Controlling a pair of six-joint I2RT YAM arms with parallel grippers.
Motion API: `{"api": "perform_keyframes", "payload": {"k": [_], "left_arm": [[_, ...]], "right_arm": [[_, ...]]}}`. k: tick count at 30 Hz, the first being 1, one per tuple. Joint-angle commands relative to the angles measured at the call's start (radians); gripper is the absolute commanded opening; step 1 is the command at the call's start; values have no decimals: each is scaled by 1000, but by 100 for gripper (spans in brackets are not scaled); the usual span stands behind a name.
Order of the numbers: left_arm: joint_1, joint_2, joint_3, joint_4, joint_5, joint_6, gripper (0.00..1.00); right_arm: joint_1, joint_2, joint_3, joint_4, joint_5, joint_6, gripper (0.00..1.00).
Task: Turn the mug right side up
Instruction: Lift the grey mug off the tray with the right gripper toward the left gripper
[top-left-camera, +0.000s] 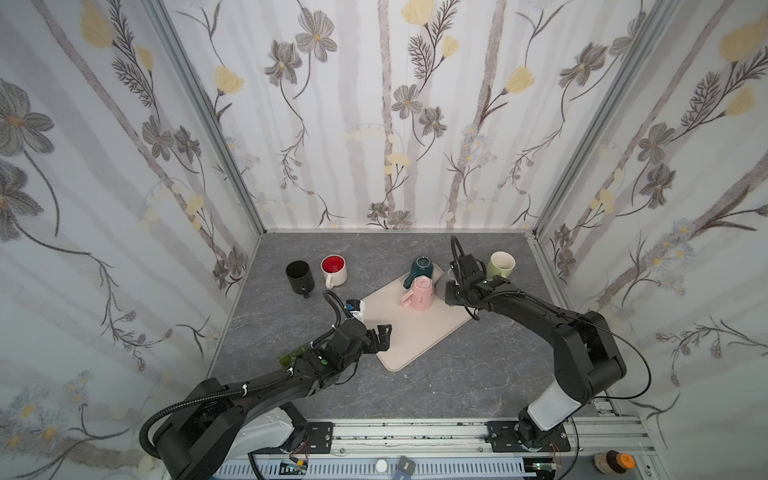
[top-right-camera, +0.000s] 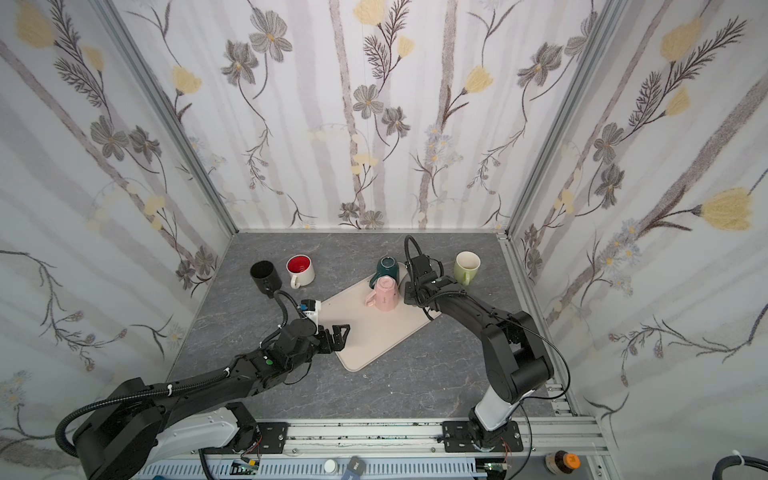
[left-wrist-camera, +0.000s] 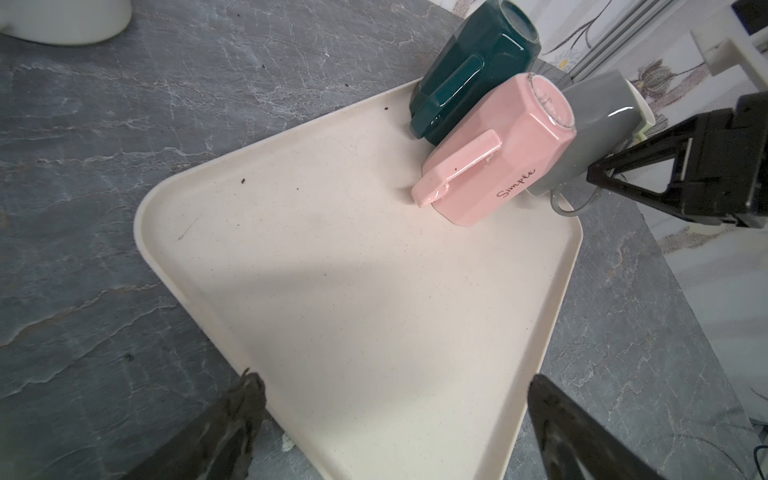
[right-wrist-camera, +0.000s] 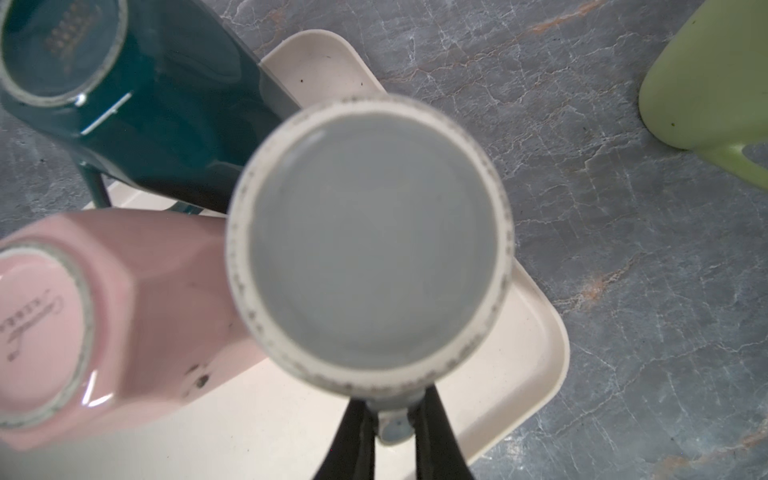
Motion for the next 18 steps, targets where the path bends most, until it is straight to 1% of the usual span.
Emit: {"api": "perform_keyframes", "payload": {"k": [1,5,10,13,14,18], "left_arm": [[3,0,5,28,-2,-13,100],[3,1,6,29,-4,-12,100],[7,10,6,31,1,-18,100],[9,19,7,34,6,-21,100],[7,21,7,36,7,-23,100],[11,24,8,33,7,-21,100]], "right_arm": [[1,-47,-28,97,-8,30,2],[2,-102,-75,110,-19,38,0],[0,-161,-136,134,-13,41,0],[2,-180,-164,161,-35,45,0],[2,-213,-176,174,-44,47,0],[2,-264,-208,216,-71,64,0]]}}
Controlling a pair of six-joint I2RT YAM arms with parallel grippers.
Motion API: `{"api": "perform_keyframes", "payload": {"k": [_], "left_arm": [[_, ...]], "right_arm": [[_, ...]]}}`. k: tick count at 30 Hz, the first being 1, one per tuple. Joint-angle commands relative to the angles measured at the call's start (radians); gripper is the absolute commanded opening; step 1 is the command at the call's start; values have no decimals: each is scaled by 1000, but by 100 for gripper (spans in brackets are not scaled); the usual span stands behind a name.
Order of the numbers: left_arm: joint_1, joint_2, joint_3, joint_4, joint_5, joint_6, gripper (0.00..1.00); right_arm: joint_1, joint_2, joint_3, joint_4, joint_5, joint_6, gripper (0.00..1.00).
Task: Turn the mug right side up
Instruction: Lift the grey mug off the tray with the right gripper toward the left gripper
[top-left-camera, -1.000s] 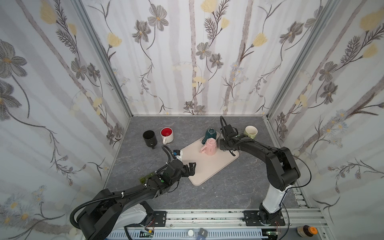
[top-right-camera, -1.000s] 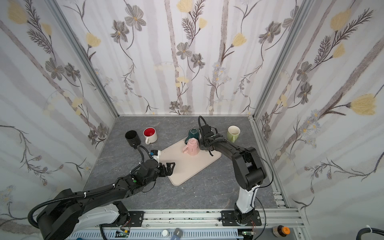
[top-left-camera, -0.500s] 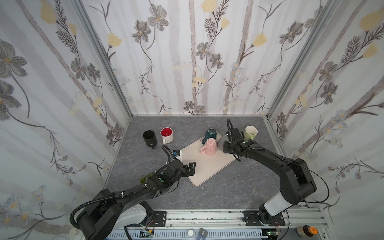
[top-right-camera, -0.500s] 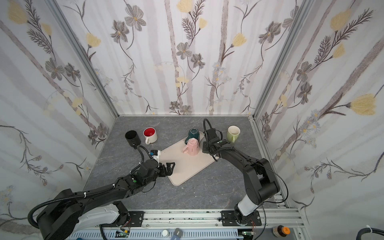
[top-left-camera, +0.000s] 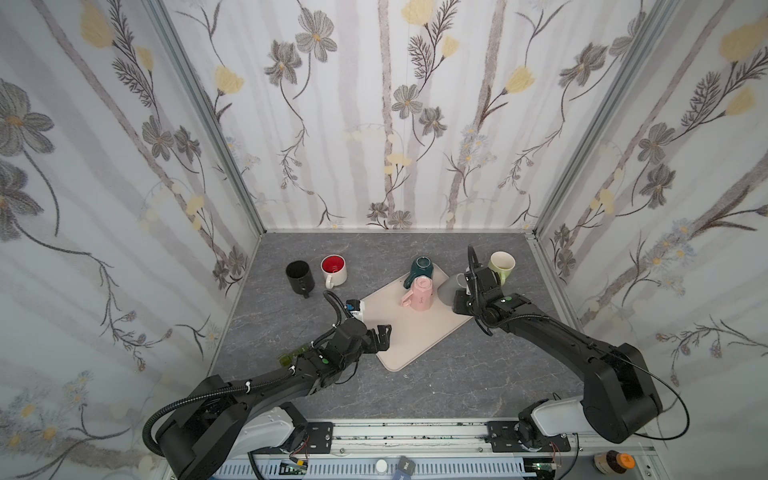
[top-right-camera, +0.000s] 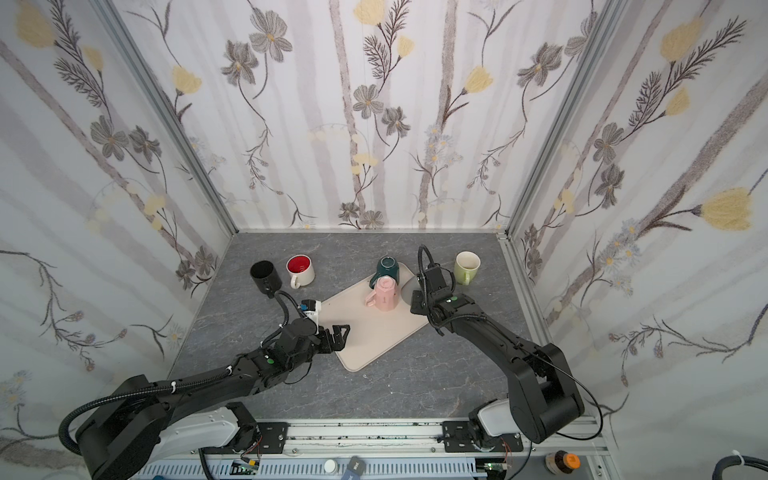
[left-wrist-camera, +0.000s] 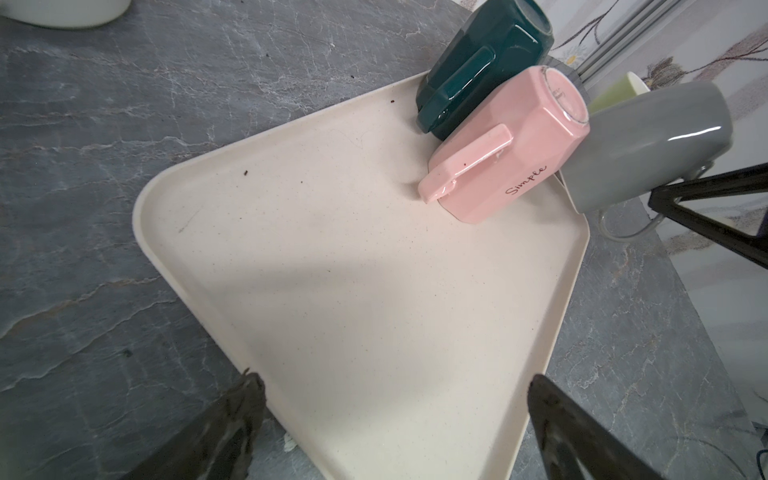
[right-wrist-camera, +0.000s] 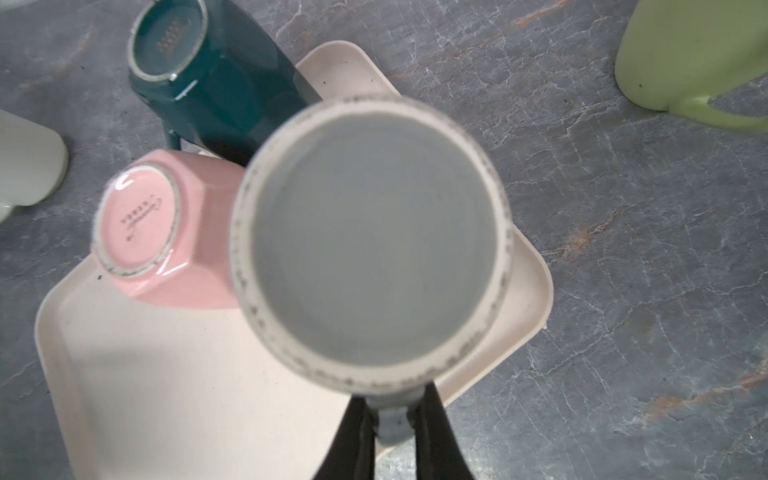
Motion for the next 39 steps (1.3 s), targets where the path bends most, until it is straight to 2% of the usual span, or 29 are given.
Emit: {"api": "perform_keyframes", "payload": {"k": [1,13,21,34,39], "left_arm": [[3,2,7,26,0,-8,100],[14,7,9,27,8,-14,100],[17,3,9,22,13,-15,100],[19,-1,18,14,0,15,100],[20,-22,31,28,44,12,100]], "right_arm": [[2,-36,-15,135,-25,30,0],[1,-230,-143,288,-183,119,0],[4,-321,-312,557,-367,223,0],[37,-326,-420,789,-453,273,0],[56,-301,-418,841,-482,280,0]]}}
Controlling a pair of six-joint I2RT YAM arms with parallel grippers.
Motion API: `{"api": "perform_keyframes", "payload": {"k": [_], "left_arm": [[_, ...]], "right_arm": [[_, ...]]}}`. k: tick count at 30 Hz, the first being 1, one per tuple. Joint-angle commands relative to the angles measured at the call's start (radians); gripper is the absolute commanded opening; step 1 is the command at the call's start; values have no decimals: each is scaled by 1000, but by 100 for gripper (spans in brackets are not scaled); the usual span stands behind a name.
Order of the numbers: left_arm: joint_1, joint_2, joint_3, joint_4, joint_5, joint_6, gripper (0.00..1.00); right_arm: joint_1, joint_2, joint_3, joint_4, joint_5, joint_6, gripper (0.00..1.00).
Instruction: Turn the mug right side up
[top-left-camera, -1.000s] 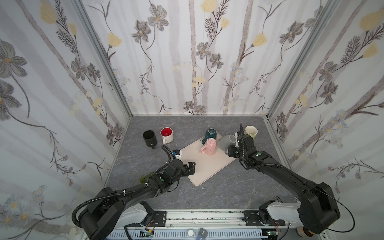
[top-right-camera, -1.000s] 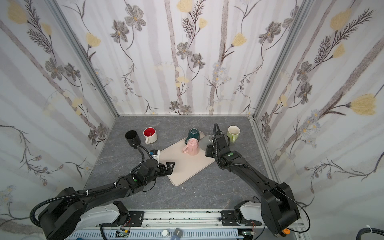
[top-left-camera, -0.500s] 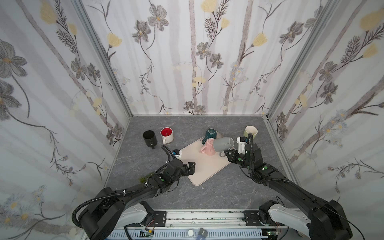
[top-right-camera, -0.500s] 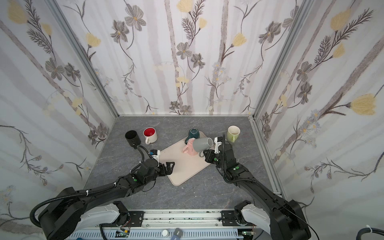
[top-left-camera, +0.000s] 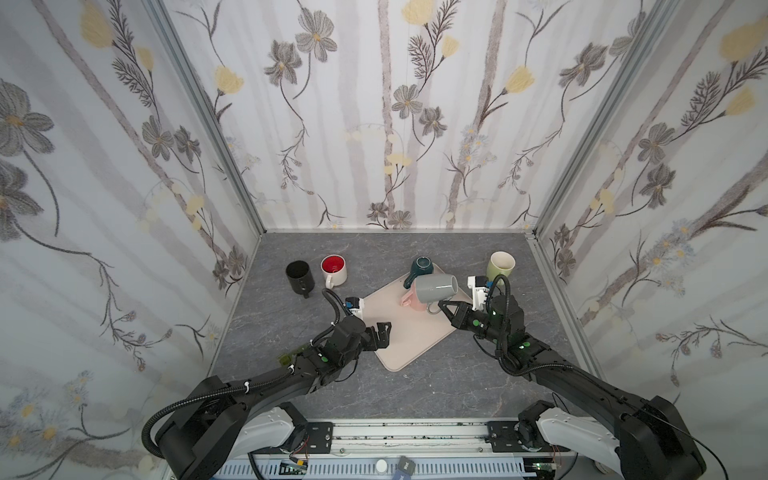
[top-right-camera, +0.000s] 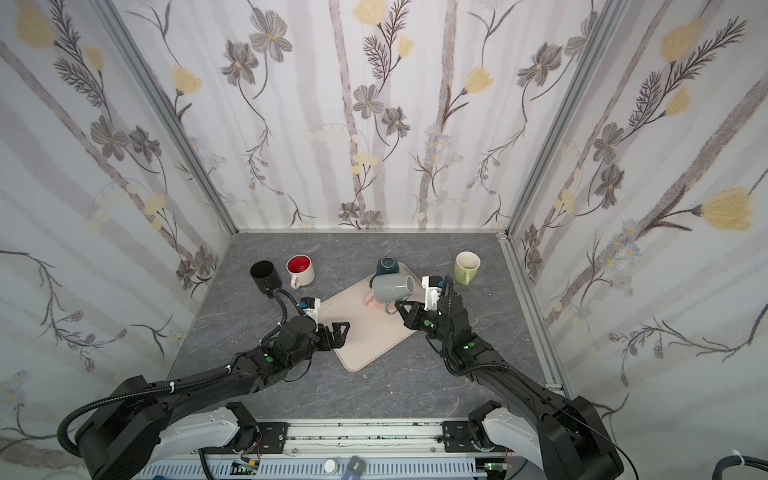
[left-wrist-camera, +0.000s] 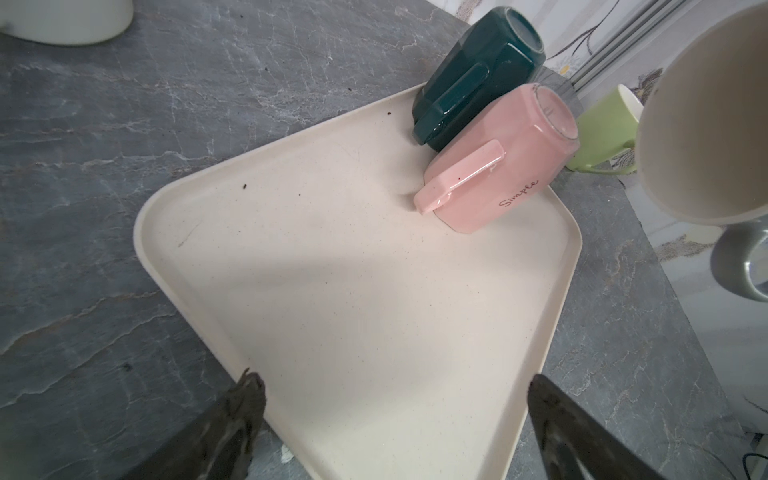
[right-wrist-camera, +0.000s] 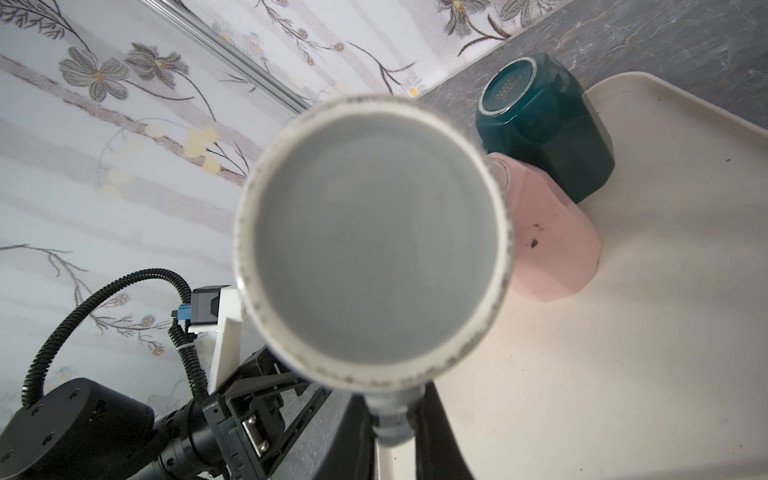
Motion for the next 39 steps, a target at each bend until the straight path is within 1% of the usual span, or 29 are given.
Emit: {"api": "perform_keyframes", "payload": {"k": [1,6,15,17,22,25,31,36,37,39], "left_arm": [[0,-11,19,33,41,-10,100],[-3,-6,60,93,202,-33,100],[-26,22,128,178,346,-79,100],[-38,27,142,181,353,-80,100],[-51,37,151,251,406,-63,100],[-58,41,147,293,417,-58,100],[-63,42,148,342,392,-57,100],[-64,56,161,389,400,-55,90],[-63,56,161,401,397,-56,87],[-63,60,165,425,390,-54,77]], "right_arm": [[11,11,2,163,-47,12,0],[31,4,5,182,-50,13,0],[63,-15,-13,215,-43,13,0],[69,-22,-20,232,-43,16,0],[86,-30,-35,284,-49,27,0],[92,-23,-32,301,-66,28,0],[97,-25,-43,345,-85,46,0],[97,-24,-64,444,-121,90,0],[98,-24,-63,451,-126,96,0],[100,-23,-65,469,-134,106,0]]}}
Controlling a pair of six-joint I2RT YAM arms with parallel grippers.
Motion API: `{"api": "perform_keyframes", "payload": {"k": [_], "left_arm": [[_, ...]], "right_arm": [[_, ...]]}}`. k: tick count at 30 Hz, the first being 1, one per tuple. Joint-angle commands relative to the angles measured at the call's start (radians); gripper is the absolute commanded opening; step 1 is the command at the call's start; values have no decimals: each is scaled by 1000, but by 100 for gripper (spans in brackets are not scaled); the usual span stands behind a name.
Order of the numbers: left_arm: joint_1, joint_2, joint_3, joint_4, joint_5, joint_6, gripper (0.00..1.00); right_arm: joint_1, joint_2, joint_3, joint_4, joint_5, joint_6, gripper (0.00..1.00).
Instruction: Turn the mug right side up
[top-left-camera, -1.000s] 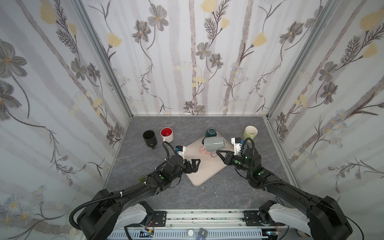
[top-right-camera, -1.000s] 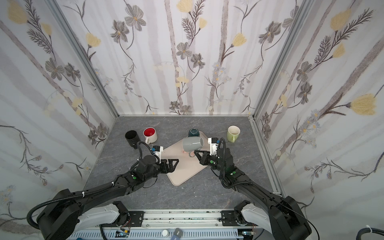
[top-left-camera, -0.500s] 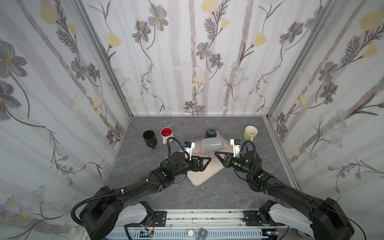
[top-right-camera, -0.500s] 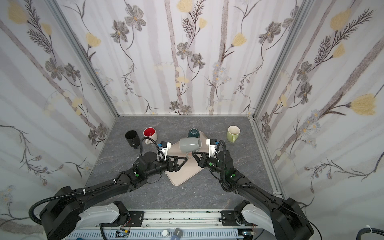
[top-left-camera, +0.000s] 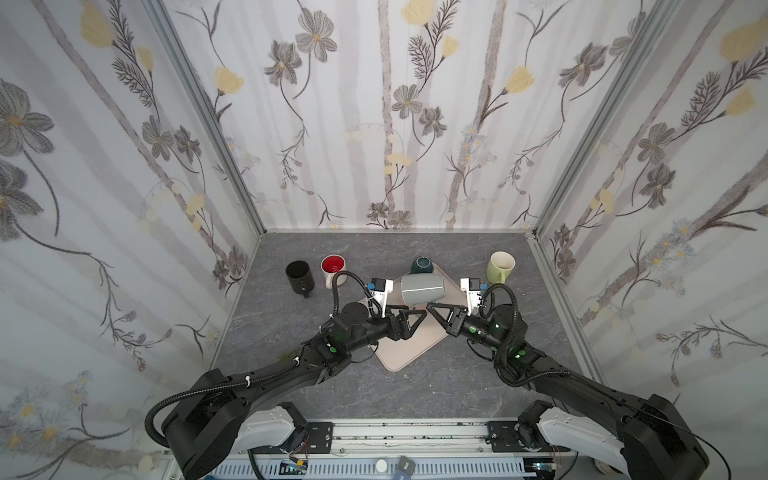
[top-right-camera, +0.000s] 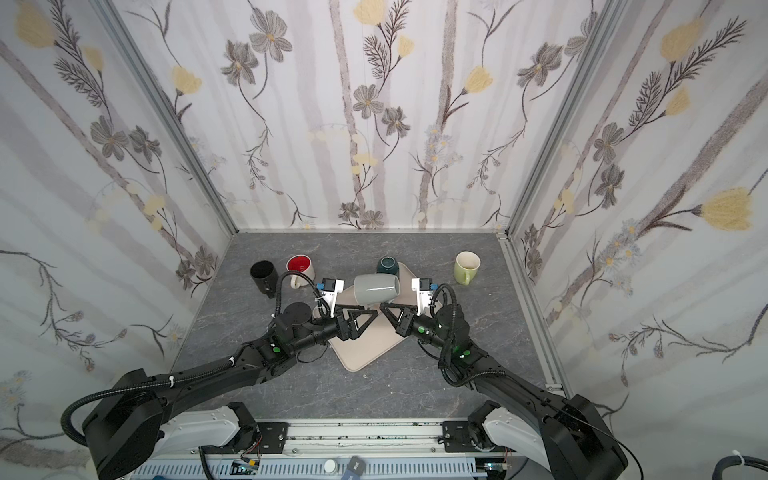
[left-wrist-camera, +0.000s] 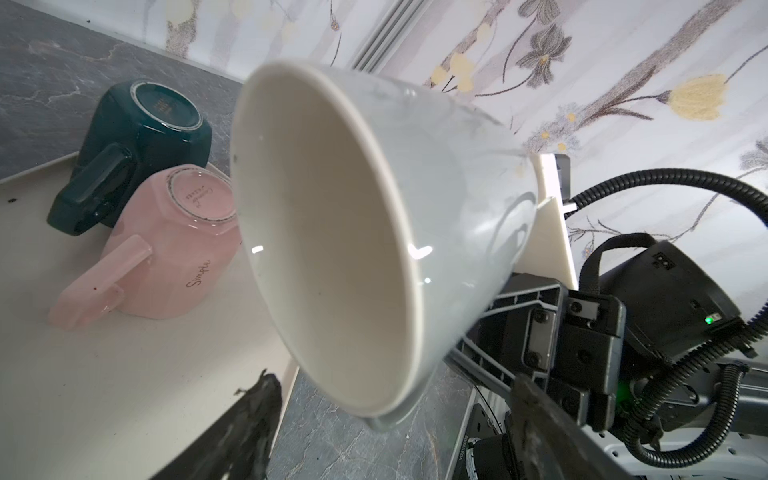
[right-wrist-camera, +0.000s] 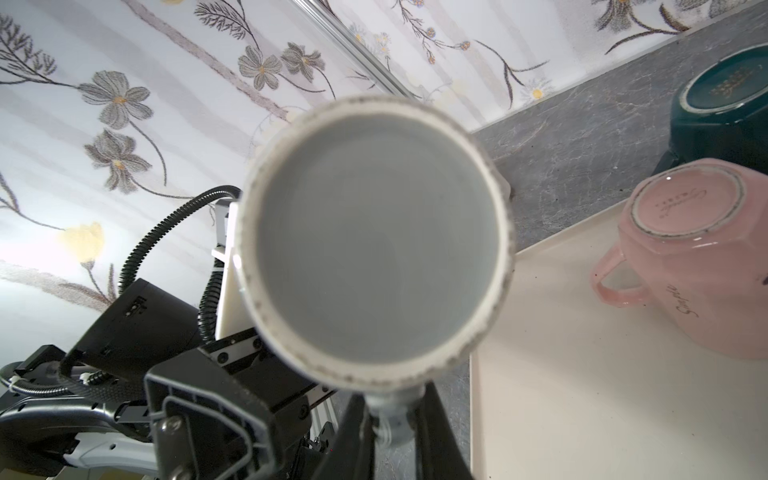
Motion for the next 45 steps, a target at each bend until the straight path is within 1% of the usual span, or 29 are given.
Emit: {"api": "perform_keyframes", "payload": {"k": [1,5,11,21,28,29,32,33,39,45], "left_arm": [[0,9,16,95,-4,11,76],[1,31,45,104,10,10,71],[0,38,48,133,7,10,63],[1,33,49,135,6,21,44],[0,30,48,135,-4,19,41],[0,28,48,135,-6,20,38],[1,25,48,136,-11,24,24],[1,22,47,136,-14,24,22],[1,4,39,125,-34,27,21],[0,-14,37,109,-44,28,15]], "right_arm": [[2,1,-3,174,-32,37,0],[4,0,-9,216,-45,56,0],[7,-6,-14,213,-42,58,0],[8,-13,-24,213,-38,60,0],[11,-13,-28,213,-35,62,0],[12,-13,-30,213,-33,61,0],[13,-6,-33,213,-27,63,0],[13,-3,-34,213,-27,63,0],[13,25,-33,223,-37,64,0],[12,42,-32,225,-36,65,0]]}}
